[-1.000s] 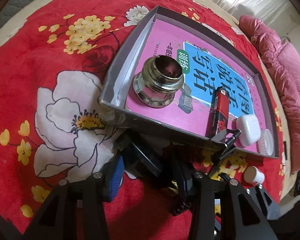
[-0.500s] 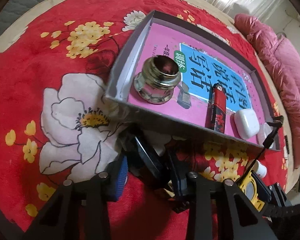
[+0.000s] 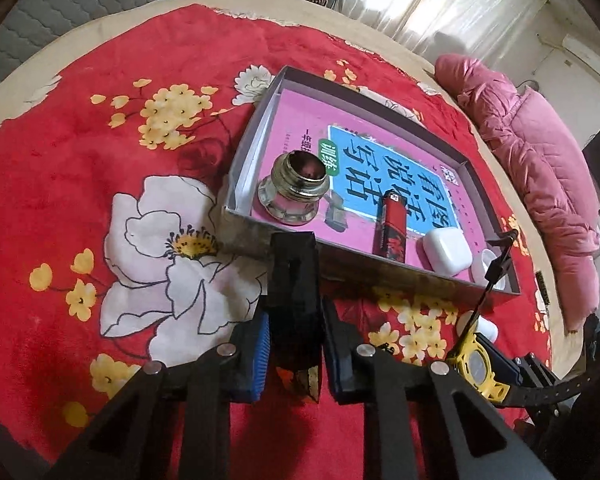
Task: Organize rigid objects
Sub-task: 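Lift the watch with the right tool and carry it toward the grey box, then carry the watch over the box with the right tool while the left tool lowers a black lighter into it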
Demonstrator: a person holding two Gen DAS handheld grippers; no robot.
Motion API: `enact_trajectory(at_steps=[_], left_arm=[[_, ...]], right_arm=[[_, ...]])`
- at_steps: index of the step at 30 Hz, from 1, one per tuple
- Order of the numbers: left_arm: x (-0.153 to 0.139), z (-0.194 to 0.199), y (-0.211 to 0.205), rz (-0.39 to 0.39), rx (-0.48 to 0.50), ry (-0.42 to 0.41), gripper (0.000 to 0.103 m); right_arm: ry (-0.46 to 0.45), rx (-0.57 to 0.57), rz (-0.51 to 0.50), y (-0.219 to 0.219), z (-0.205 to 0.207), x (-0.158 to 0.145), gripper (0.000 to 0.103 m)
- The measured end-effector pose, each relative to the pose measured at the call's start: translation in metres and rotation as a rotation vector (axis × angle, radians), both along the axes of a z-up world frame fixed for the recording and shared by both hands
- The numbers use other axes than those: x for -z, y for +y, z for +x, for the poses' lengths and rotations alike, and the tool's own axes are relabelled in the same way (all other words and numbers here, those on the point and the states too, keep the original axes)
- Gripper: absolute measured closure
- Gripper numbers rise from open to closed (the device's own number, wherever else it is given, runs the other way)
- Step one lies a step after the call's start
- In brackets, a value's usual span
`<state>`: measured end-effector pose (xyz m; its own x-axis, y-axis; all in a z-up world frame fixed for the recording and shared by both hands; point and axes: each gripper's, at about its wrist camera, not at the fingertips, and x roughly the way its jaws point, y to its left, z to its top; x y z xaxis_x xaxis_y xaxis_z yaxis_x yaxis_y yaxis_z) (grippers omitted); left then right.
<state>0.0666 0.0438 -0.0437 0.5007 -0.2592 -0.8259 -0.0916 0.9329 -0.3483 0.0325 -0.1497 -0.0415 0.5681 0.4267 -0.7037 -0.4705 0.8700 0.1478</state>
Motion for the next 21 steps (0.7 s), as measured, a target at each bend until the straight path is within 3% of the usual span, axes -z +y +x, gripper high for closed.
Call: enact_trajectory(at_steps=[21], left_arm=[[-0.033,-0.026,0.0,-0.022,0.049,-0.097,0.08]], right_arm=[[-0.044,0.093,0.036,-0.021,-0.017,-0.025,0.059]])
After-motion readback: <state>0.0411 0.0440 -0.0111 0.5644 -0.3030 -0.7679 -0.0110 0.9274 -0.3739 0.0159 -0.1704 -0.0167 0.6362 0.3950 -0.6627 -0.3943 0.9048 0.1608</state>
